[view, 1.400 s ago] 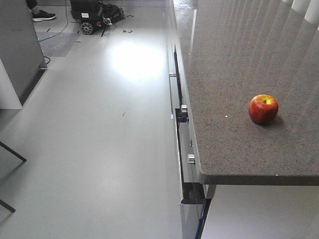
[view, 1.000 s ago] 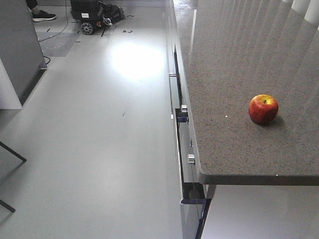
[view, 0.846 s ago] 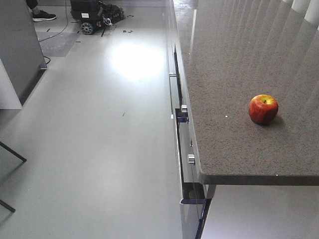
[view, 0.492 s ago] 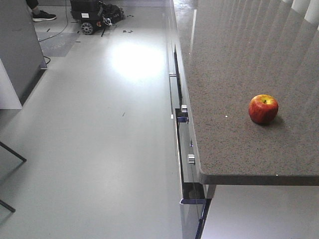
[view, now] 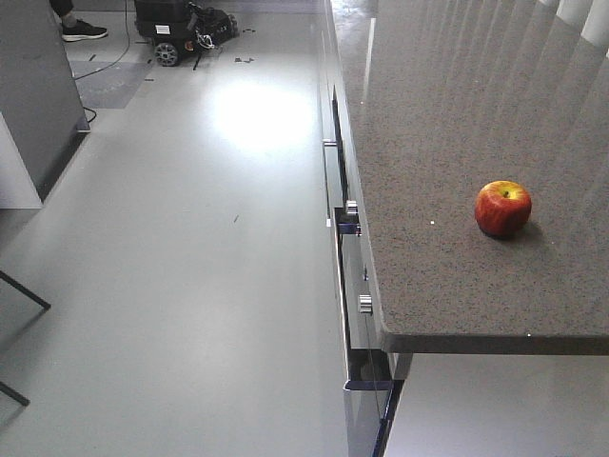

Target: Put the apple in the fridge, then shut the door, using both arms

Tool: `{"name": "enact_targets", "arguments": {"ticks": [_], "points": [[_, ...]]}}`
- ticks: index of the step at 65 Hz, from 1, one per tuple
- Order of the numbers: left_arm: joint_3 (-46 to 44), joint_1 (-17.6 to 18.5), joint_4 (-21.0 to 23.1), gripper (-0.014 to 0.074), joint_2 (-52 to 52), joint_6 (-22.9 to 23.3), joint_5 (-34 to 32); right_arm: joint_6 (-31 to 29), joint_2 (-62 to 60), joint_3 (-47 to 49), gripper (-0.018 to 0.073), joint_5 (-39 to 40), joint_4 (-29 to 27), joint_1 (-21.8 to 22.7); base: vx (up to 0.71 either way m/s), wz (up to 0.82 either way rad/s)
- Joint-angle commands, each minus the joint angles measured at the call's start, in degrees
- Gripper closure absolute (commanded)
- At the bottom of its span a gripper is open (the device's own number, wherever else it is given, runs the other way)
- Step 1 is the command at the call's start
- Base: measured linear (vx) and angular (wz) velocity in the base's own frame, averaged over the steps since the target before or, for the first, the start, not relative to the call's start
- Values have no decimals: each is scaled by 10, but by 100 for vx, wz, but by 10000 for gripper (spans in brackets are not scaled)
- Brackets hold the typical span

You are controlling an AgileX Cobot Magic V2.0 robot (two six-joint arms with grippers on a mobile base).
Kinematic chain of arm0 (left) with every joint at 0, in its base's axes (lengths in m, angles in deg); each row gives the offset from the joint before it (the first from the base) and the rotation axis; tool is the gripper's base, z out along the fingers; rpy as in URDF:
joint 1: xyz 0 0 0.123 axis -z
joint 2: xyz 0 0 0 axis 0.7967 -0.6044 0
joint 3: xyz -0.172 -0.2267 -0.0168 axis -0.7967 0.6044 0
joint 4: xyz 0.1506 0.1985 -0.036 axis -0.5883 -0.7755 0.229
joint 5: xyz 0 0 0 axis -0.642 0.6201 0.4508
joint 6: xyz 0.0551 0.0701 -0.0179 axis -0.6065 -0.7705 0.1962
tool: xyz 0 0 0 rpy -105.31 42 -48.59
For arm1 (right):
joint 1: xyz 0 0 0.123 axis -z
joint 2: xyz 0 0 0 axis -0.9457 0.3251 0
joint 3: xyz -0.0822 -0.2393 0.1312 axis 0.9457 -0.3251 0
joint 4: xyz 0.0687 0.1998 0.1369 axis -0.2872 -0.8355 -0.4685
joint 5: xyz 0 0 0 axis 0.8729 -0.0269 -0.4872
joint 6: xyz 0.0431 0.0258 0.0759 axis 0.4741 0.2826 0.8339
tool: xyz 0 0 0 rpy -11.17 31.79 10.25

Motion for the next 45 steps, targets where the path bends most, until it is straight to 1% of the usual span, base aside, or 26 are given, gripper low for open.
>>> {"name": "enact_targets", "arguments": {"ticks": [1, 8, 13, 17, 26, 31, 36, 39, 42, 45], "points": [[-10, 1, 0, 602, 8, 6, -43, 16, -8, 22, 562, 38, -22, 1, 0, 0], [-10, 1, 0, 602, 8, 6, -43, -5, -6, 90, 562, -20, -11, 1, 0, 0], [-10, 1, 0, 602, 8, 6, -43, -41, 14, 154, 562, -75, 7, 1, 0, 0], [-10, 1, 0, 602, 8, 6, -43, -84, 43, 213, 559, -123, 20, 1, 0, 0], [-10, 1, 0, 602, 8, 6, -43, -162, 125, 337, 511, -219, 20, 1, 0, 0], [-10, 1, 0, 602, 8, 6, -43, -190, 168, 397, 435, -259, 19, 1, 0, 0], [-10, 1, 0, 602, 8, 6, -43, -207, 205, 435, 317, -279, 19, 1, 0, 0], [-10, 1, 0, 602, 8, 6, -43, -206, 220, 449, 218, -281, 19, 1, 0, 0], [-10, 1, 0, 602, 8, 6, -43, -206, 230, 452, 97, -274, 19, 1, 0, 0], [-10, 1, 0, 602, 8, 6, -43, -207, 237, 450, 13, -264, 21, 1, 0, 0]]}}
